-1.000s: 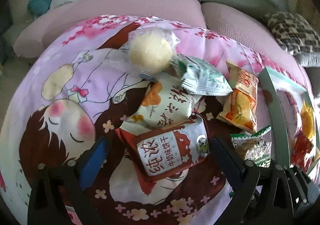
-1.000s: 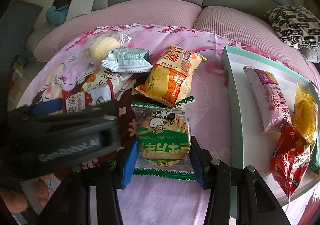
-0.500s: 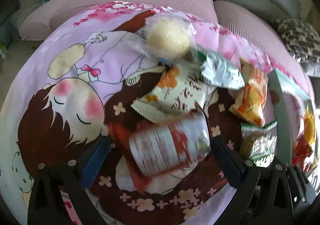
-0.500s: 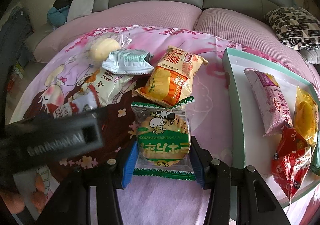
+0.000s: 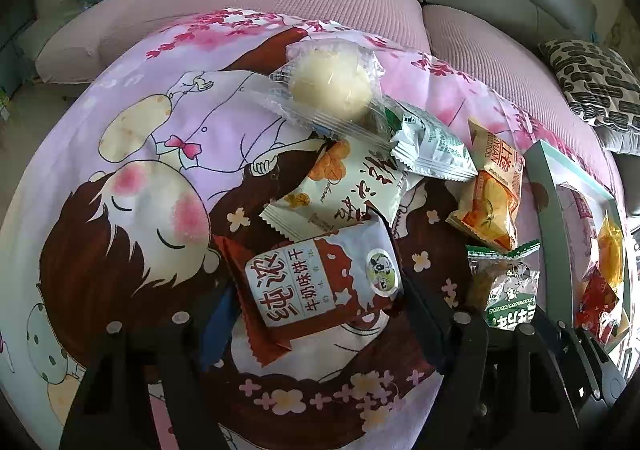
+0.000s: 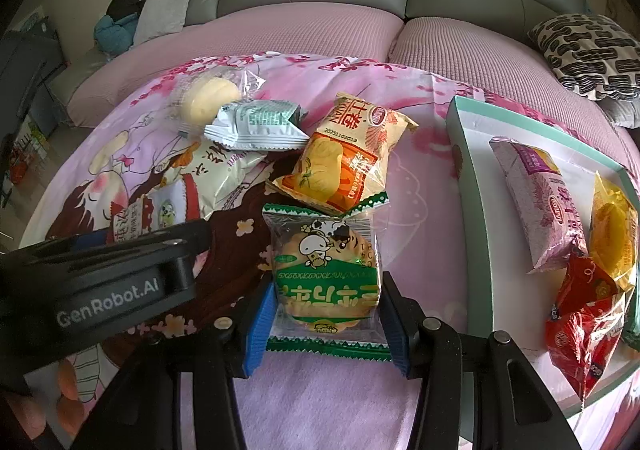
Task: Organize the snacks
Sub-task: 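Close the left gripper on the red-white milk biscuit packet while the right holds the Snoopy packet, then carry the red-white packet and Snoopy packet over the tray with both grippers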
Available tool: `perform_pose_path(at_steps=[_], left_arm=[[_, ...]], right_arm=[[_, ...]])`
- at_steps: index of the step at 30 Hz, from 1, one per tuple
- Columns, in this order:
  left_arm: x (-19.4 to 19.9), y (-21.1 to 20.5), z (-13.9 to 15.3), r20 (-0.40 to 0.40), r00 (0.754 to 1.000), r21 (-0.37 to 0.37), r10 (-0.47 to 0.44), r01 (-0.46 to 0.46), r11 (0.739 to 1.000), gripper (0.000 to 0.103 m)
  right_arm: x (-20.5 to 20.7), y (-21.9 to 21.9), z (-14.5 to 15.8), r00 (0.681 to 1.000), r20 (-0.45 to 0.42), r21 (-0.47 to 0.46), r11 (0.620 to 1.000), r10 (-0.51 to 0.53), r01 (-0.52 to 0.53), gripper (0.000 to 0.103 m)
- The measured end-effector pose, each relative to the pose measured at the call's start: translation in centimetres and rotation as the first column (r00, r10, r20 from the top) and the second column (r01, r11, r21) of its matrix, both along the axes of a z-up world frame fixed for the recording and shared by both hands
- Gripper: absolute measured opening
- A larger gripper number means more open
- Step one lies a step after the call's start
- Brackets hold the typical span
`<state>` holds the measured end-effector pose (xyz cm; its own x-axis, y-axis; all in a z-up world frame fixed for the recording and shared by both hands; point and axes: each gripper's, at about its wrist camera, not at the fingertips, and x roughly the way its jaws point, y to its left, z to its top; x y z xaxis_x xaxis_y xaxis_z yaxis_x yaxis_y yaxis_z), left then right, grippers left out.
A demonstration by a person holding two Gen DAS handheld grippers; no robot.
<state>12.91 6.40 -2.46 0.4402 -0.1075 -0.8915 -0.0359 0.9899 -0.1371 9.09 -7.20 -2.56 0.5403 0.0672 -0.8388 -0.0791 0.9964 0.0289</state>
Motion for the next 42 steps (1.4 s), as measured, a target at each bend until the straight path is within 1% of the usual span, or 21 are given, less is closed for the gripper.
perform_pose_path(at_steps=[3, 10, 16, 22, 28, 34, 38, 42], left_arm=[[-0.1, -0.1, 0.3, 0.01, 1.0, 0.0, 0.0, 0.0, 1.0, 0.072], [-0.2, 0.1, 0.6, 0.026, 1.0, -0.004, 0.002, -0.002, 1.0, 0.071], [-0.6, 0.6, 1.6, 0.059, 0.998, -0.012, 0.009, -0.008, 1.0, 0.071], [-1.3, 1.1, 3.8, 0.124, 0.992, -0.023, 0.018, -0.016, 1.0, 0.071], [-2.0, 0.8, 6.0, 0.191, 0.982, -0.032, 0.008, -0.002, 0.999, 0.071], [-2.1, -1.4, 6.9, 0.213, 0.976, -0.033, -0.038, 0.045, 0.998, 0.071], [-2.1, -3.7, 7.3, 0.226, 0.971, -0.036, -0.075, 0.085, 0.996, 0.071], [-2.1, -6.4, 8.1, 0.251, 0.961, -0.04, -0.12, 0.134, 0.99, 0.071]], right_arm=[[0.0, 0.0, 0.0, 1.0, -0.001, 0.003, 1.0, 0.001, -0.001, 0.052], [0.1, -0.3, 0.2, 1.0, -0.001, 0.019, 1.0, -0.008, 0.008, 0.052], [-0.2, -0.7, 1.0, 1.0, 0.023, 0.025, 1.0, -0.017, 0.016, 0.052], [-0.7, -1.2, 2.5, 0.998, 0.063, 0.029, 0.999, -0.032, 0.03, 0.052], [-1.2, -1.8, 4.1, 0.994, 0.103, 0.033, 0.998, -0.048, 0.044, 0.052], [-1.7, -3.3, 5.4, 0.987, 0.138, 0.035, 0.996, -0.086, 0.082, 0.052], [-2.0, -5.4, 6.3, 0.978, 0.157, 0.038, 0.991, -0.134, 0.13, 0.052], [-2.5, -7.8, 7.1, 0.967, 0.172, 0.045, 0.983, -0.186, 0.181, 0.052]])
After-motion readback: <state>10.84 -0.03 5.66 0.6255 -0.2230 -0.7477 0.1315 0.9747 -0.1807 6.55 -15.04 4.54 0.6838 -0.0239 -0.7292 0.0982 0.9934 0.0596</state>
